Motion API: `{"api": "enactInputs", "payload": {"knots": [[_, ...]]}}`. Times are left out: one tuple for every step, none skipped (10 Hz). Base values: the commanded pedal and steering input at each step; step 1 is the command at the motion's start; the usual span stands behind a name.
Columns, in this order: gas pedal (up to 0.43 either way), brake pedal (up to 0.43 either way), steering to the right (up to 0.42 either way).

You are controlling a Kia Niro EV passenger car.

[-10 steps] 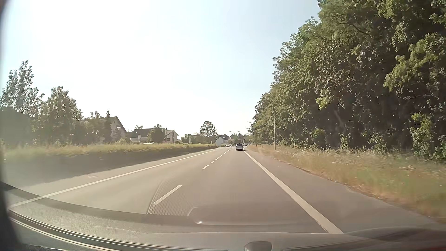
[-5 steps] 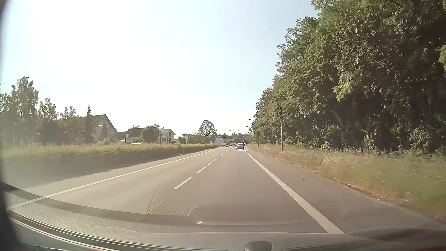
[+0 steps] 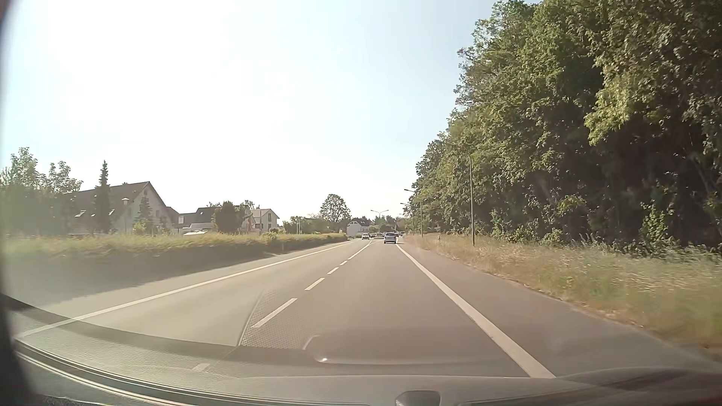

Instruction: Follow the waypoints while adhering to traffic rules and regulations

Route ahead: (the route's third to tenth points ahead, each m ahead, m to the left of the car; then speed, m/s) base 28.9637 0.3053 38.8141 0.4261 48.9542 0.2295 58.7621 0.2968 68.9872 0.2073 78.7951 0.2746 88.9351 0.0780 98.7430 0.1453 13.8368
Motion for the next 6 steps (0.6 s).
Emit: {"api": "enactInputs", "payload": {"knots": [[0.059,0.024,0.000],[0.059,0.030,-0.001],[0.059,0.030,0.000],[0.059,0.030,0.000],[0.059,0.030,0.000],[0.059,0.024,0.000]]}}
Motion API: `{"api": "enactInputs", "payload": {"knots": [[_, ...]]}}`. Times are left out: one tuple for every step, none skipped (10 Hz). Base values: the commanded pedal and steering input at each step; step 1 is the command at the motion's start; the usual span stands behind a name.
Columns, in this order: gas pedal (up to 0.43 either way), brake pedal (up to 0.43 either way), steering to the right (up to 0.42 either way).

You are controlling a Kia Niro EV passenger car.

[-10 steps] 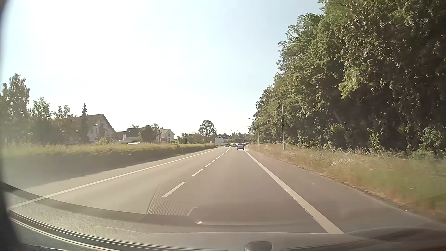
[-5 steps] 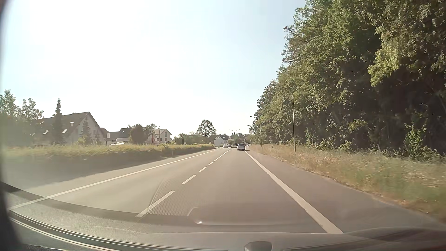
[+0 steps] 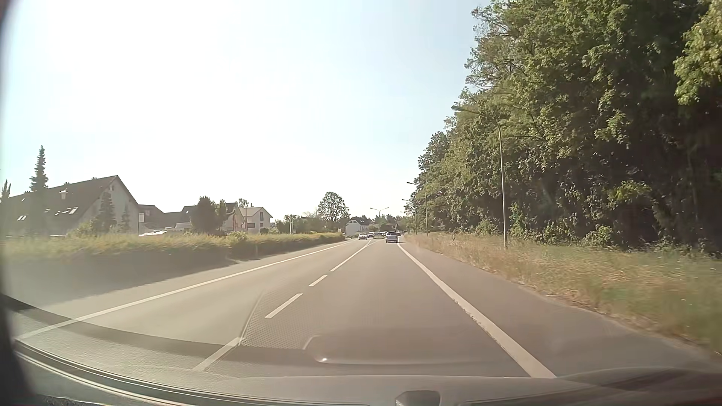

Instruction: Follow the waypoints while adhering to traffic rules and regulations

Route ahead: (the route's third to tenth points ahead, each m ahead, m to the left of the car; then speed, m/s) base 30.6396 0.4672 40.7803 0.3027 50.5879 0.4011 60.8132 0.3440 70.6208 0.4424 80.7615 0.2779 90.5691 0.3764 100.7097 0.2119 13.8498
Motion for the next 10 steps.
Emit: {"api": "enactInputs", "payload": {"knots": [[0.059,0.030,-0.001],[0.059,0.030,0.000],[0.059,0.030,-0.001],[0.059,0.030,0.000],[0.059,0.030,0.000],[0.059,0.030,0.000],[0.059,0.030,0.000],[0.059,0.030,0.001],[0.059,0.030,0.002],[0.059,0.030,0.003]]}}
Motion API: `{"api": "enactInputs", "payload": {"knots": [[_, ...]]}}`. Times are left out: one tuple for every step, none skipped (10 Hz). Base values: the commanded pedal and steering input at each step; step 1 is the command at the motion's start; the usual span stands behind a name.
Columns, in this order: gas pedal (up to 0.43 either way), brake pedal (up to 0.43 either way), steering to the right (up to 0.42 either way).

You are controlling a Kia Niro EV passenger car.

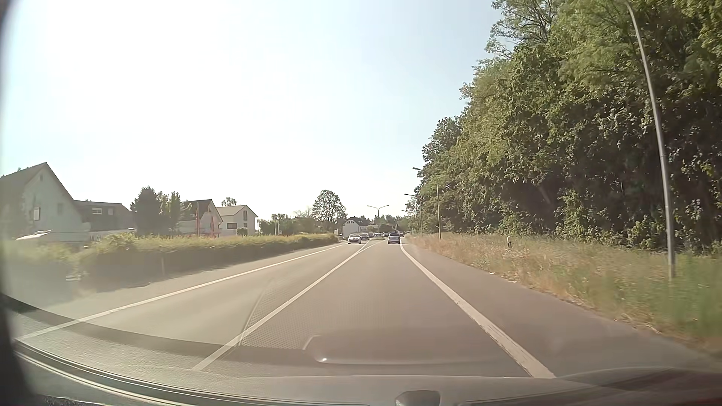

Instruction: Follow the waypoints while adhering to traffic rules and regulations

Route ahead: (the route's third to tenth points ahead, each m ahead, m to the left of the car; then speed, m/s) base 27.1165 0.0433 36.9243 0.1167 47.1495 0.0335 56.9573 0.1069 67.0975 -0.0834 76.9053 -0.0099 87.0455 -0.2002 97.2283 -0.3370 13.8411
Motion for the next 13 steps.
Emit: {"api": "enactInputs", "payload": {"knots": [[0.059,0.030,0.003],[0.059,0.030,0.002],[0.059,0.030,0.002],[0.059,0.030,0.003],[0.059,0.030,0.003],[0.059,0.030,0.003],[0.039,0.030,0.002],[0.000,0.030,0.003],[0.000,0.030,0.002],[0.000,0.024,0.003],[0.000,0.030,0.003],[0.000,0.030,0.002],[0.000,0.030,0.003]]}}
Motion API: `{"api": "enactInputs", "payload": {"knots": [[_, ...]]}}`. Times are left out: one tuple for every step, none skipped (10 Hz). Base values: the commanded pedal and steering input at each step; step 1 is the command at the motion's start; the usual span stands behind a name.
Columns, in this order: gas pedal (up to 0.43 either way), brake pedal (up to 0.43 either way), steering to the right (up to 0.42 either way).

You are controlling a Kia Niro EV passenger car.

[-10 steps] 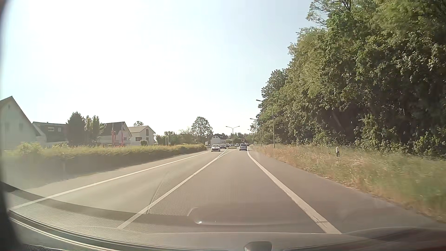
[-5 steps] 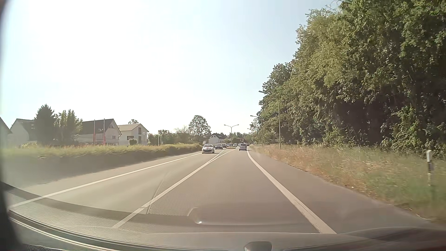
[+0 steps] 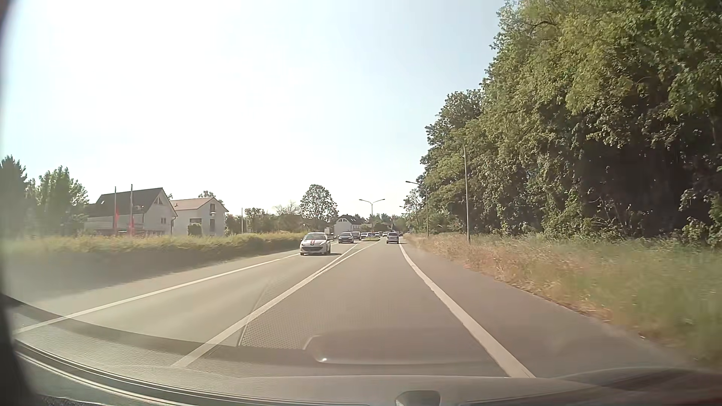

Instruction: Follow the waypoints while adhering to traffic rules and regulations

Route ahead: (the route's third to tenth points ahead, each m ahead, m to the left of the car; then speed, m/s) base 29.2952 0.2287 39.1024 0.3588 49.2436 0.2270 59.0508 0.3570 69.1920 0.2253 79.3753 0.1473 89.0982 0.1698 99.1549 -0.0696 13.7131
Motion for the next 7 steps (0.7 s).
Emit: {"api": "enactInputs", "payload": {"knots": [[0.000,0.024,0.003],[0.000,0.030,0.001],[0.000,0.030,0.001],[0.000,0.030,0.001],[0.000,0.030,0.001],[0.000,0.030,0.001],[0.000,0.030,0.002]]}}
